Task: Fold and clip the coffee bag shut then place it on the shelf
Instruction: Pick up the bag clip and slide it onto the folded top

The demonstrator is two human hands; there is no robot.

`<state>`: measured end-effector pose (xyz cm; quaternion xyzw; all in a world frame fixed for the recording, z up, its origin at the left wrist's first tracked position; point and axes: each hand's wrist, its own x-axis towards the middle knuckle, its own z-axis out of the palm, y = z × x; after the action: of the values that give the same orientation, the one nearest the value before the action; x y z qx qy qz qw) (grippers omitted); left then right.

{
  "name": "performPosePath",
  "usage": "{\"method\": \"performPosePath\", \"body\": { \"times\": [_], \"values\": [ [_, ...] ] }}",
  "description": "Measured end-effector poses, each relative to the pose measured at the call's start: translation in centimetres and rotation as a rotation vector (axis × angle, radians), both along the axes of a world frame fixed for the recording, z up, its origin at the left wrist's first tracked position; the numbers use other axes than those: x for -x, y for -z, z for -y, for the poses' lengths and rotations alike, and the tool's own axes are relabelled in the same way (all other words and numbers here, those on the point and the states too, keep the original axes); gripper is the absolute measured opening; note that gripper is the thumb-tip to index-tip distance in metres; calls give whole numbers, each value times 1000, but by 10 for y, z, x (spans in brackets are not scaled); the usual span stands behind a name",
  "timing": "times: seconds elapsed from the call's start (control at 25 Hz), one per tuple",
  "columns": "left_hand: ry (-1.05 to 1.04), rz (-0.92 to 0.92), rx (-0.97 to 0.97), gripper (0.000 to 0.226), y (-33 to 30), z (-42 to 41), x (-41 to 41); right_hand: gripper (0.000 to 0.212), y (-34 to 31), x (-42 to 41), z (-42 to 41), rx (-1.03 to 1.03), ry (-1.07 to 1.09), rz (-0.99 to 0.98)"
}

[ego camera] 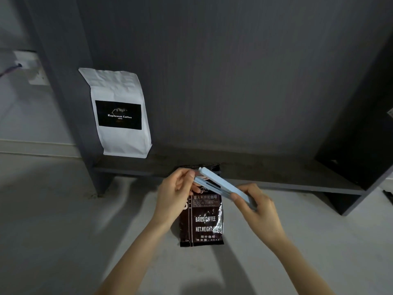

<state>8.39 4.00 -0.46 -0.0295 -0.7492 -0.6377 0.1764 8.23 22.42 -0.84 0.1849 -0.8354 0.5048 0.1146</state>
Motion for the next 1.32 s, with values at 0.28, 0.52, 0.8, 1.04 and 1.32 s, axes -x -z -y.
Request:
{"method": "performPosePath", "body": {
  "times": [0.28, 0.52, 0.8, 1.04, 1.32],
  "values": [
    [-58, 32, -44, 32, -21, 23, 18, 9, -11, 13, -7, 153, -71, 140],
    [-211, 293, 502, 42, 5, 56, 78, 6, -17, 31, -17, 232, 26, 148],
    [-113, 386, 630, 41, 25, 45, 83, 10, -4, 36, -22, 287, 99, 173],
    [105, 308, 87, 12, 28, 34, 42, 14, 11, 31, -28, 302, 167, 189],
    [189, 293, -126, 20, 38, 27, 24, 16, 18, 25, -31, 209, 99, 215]
  ]
}}
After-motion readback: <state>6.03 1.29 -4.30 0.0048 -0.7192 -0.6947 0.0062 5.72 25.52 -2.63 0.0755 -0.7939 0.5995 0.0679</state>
